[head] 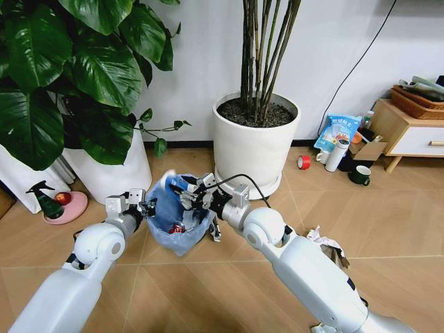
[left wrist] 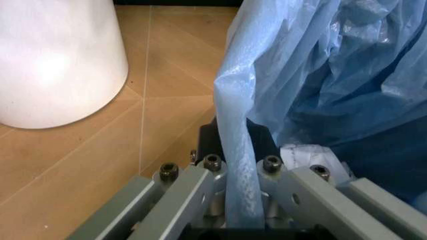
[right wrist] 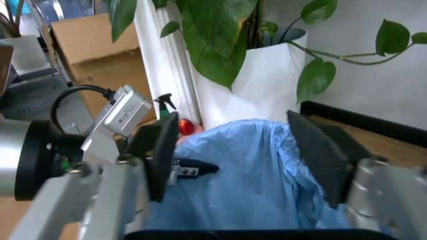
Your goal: Pick up the trash bin and place the garbage on the floor into it.
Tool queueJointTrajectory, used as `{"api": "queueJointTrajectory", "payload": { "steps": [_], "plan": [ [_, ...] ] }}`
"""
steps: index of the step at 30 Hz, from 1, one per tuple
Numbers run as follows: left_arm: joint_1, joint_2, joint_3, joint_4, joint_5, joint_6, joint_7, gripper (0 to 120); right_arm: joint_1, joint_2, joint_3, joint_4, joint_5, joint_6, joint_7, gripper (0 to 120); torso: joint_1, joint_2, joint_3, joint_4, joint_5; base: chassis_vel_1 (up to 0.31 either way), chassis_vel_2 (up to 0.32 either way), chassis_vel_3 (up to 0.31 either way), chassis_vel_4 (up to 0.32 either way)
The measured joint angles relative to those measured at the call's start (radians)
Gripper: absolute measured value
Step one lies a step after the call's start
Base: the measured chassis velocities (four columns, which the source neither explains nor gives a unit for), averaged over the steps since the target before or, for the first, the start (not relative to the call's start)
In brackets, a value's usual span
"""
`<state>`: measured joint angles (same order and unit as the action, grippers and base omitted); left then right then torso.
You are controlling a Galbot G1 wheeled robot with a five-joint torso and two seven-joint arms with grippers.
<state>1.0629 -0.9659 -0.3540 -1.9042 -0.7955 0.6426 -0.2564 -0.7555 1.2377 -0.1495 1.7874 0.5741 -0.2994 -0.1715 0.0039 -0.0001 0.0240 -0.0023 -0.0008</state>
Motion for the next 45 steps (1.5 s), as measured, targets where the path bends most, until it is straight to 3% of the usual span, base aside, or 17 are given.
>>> {"api": "queueJointTrajectory", "payload": {
  "steps": [6, 9, 11, 18, 24, 45],
  "plan": [
    [0.014, -0.004, -0.024, -0.001, 0.004, -0.005, -0.001, 0, -0.037, -0.002, 0.06, 0.028, -0.002, 0.004, 0.056, 86, 0.0, 0.0, 0.0, 0.0001, 0.0, 0.0, 0.0, 0.0, 0.0],
    [0.04, -0.004, -0.055, -0.012, 0.022, -0.013, -0.002, 0, -0.095, -0.014, 0.152, 0.046, -0.016, 0.004, 0.114, 98, 0.0, 0.0, 0.0, 0.0, 0.0, 0.0, 0.0, 0.0, 0.0],
    [0.05, -0.004, -0.067, -0.02, 0.036, -0.017, 0.0, 0, -0.122, -0.021, 0.185, 0.046, -0.029, 0.009, 0.123, 100, 0.0, 0.0, 0.0, 0.0, 0.0001, 0.0, 0.0, 0.0, 0.0],
    [0.098, -0.006, -0.098, -0.062, 0.08, -0.029, 0.009, 0, -0.234, -0.057, 0.297, 0.026, -0.111, 0.036, 0.134, 100, 0.0, 0.0, 0.0, 0.0, 0.0002, 0.0, 0.0, 0.0, 0.0],
    [0.105, -0.008, -0.105, -0.074, 0.09, -0.031, -0.006, 0, -0.313, -0.044, 0.328, -0.011, -0.169, 0.08, 0.143, 100, 0.0, 0.0, 0.0, 0.0, 0.0003, 0.0, 0.0, 0.0, 0.0],
    [0.095, -0.007, -0.115, -0.097, 0.078, -0.031, -0.009, 0, -0.386, -0.067, 0.299, -0.09, -0.161, 0.093, 0.112, 100, 0.0, 0.0, 0.0, 0.0, 0.0001, -0.083, 0.094, 0.09, -0.086]
  ]
}}
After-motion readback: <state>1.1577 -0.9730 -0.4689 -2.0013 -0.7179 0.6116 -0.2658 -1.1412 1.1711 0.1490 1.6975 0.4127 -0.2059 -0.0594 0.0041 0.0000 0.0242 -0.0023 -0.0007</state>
